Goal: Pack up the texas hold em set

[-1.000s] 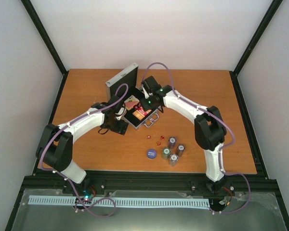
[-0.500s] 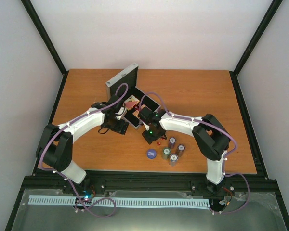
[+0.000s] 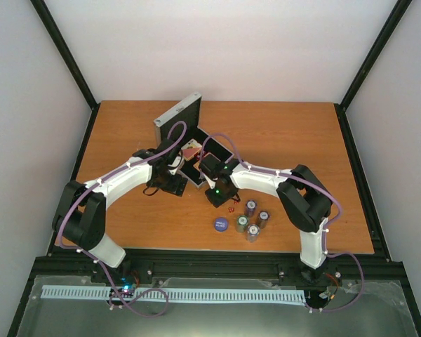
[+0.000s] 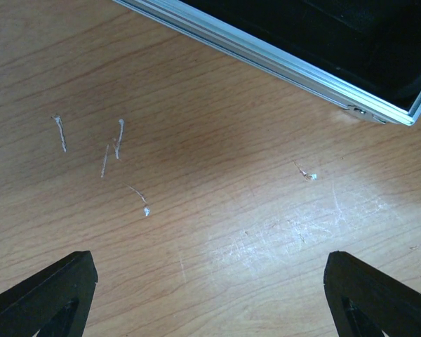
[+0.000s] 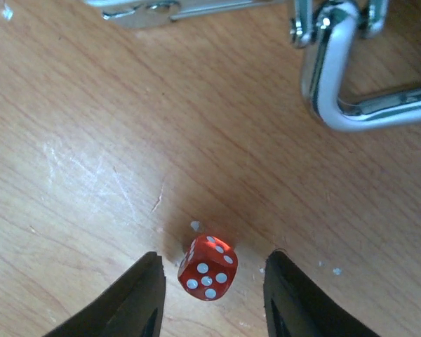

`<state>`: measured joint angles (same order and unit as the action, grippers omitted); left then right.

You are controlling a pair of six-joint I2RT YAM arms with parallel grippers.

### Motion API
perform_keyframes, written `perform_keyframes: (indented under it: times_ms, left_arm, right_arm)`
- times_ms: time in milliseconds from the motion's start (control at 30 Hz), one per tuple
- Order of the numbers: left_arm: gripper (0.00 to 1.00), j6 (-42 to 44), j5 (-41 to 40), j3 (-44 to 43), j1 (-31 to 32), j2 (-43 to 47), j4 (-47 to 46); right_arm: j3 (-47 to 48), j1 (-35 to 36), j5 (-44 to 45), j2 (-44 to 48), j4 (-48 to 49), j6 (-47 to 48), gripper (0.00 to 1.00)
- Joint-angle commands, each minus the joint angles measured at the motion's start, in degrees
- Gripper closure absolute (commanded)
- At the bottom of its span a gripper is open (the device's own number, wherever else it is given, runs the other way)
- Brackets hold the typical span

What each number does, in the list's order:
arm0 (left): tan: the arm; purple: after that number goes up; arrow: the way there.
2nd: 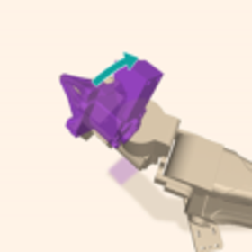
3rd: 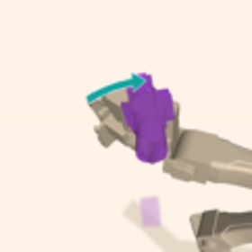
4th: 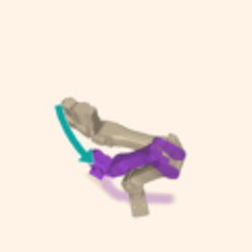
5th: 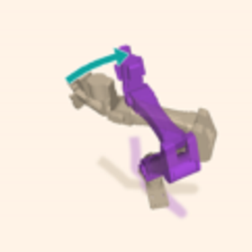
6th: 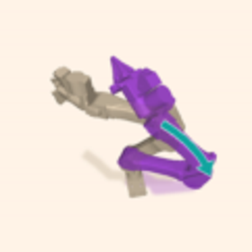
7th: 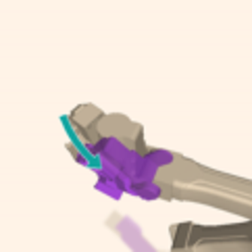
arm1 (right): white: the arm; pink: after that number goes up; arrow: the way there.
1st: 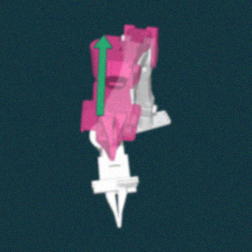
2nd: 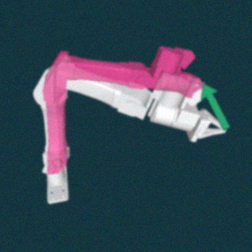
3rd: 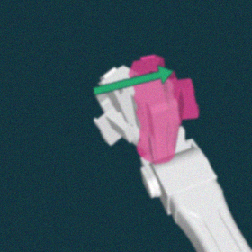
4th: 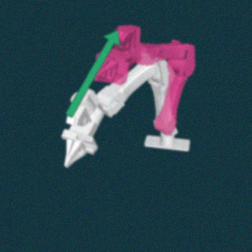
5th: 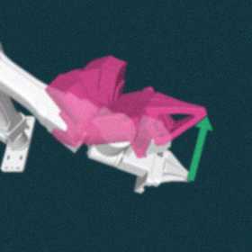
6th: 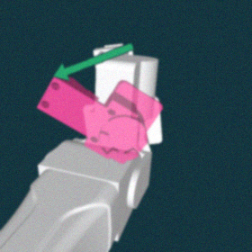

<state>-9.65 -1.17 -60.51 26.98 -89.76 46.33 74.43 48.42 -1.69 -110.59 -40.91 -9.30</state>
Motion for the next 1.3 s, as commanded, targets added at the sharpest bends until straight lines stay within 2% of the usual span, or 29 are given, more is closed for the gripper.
perform_keyframes:
  times_ms: [0, 267, 500, 633, 800, 1100, 1267]
  left_arm:
    - [0.08, -1.16, -0.76, -1.06, -0.62, 0.75, 0.26]
    - [0.08, -1.17, -0.59, -1.51, -0.62, -0.19, 0.25]
    - [0.08, -0.60, -0.41, -1.38, -0.62, -0.46, 0.34]
    - [0.08, 0.16, -0.81, -1.20, -0.62, -0.28, 0.57]
    - [0.08, 0.68, -1.02, -0.97, -0.62, 0.71, 0.62]
    - [0.08, 0.64, -0.48, 0.68, -0.62, 2.30, 0.43]
    - [0.08, 0.51, -0.85, 0.73, -0.62, 3.02, 0.69]
  right_arm:
    - [0.93, 0.18, -0.04, -0.64, -0.93, 1.06, 0.64]
    - [0.30, 0.18, 0.43, -0.79, -0.97, 1.20, 0.75]
    - [0.07, 0.18, 0.25, -2.93, 0.83, 0.34, 0.75]
    - [1.50, 0.18, 0.63, -3.75, 0.29, 0.07, 0.85]
    - [3.72, 0.16, 2.49, -2.89, -1.66, -0.40, 0.92]
    - [13.73, -0.27, 4.33, -1.76, -6.46, -0.18, 0.94]
    - [22.30, -2.39, 3.64, -7.02, -5.48, 1.02, 0.94]
